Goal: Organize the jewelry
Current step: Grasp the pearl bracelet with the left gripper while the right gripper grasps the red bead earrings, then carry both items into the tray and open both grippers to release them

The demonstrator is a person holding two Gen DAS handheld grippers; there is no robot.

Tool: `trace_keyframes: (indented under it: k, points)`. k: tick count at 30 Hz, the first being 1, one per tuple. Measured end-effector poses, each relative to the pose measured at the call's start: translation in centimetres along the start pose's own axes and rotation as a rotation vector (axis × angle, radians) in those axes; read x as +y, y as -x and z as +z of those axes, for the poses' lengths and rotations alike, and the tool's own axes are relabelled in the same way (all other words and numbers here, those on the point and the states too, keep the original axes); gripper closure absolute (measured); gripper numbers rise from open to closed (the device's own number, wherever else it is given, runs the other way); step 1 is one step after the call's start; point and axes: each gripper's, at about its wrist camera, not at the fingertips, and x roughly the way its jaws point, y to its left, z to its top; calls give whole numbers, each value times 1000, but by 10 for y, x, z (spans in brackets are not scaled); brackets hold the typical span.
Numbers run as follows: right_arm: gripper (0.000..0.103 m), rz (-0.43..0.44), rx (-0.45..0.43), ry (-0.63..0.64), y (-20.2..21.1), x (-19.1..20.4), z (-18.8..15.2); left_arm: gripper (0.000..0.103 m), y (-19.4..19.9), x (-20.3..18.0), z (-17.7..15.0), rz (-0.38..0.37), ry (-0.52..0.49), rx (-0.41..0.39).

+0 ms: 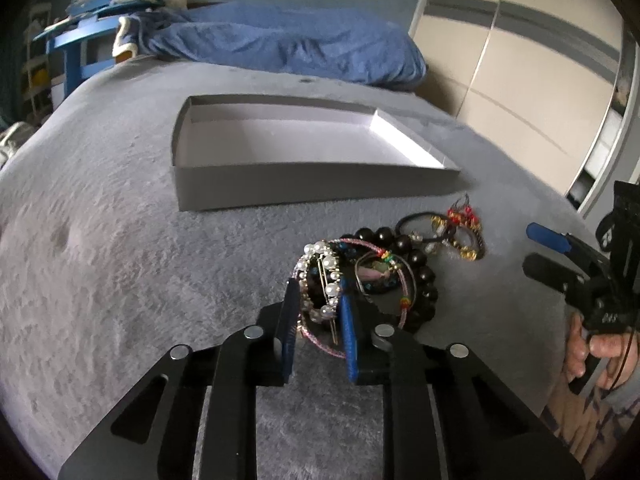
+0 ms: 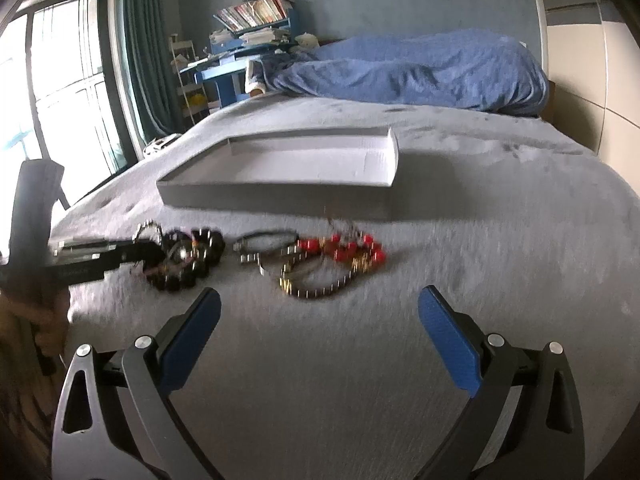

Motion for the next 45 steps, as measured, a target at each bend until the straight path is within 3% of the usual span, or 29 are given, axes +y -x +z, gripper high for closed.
trace_keyframes:
  k: [2,7,12,16,19,20,23,33,45]
  points:
    - [6,-4,0,0,-2,-1,7,91,3,3,-1,-8,19,-20]
    - [7,-6,32,-13,-16,-4,23,91,9,2,-4,-14,32,-60]
    - [24,-18,78,-23,-36,-9,34,91,12,3,-6,-16,42,-71]
    - [30,-30,126,-6,-55,-9,43,91,12,5,-7,-19,48,-66]
    - [61,-32,185,7,-73,-12,46,91,12,4,-7,-15,42,-72]
    - [79,-28,203,4,-77,-14,46,91,12,4,-7,-14,43,-72]
    - [99,-11,197,-24,-75,-20,43,91,12,4,-7,-13,46,-71]
    - [102,40,87,-103,-39,-37,67,91,21,10,-2,-19,65,-107]
    - [102,104,0,-146,-11,-42,110,92,50,28,45,-34,69,-156]
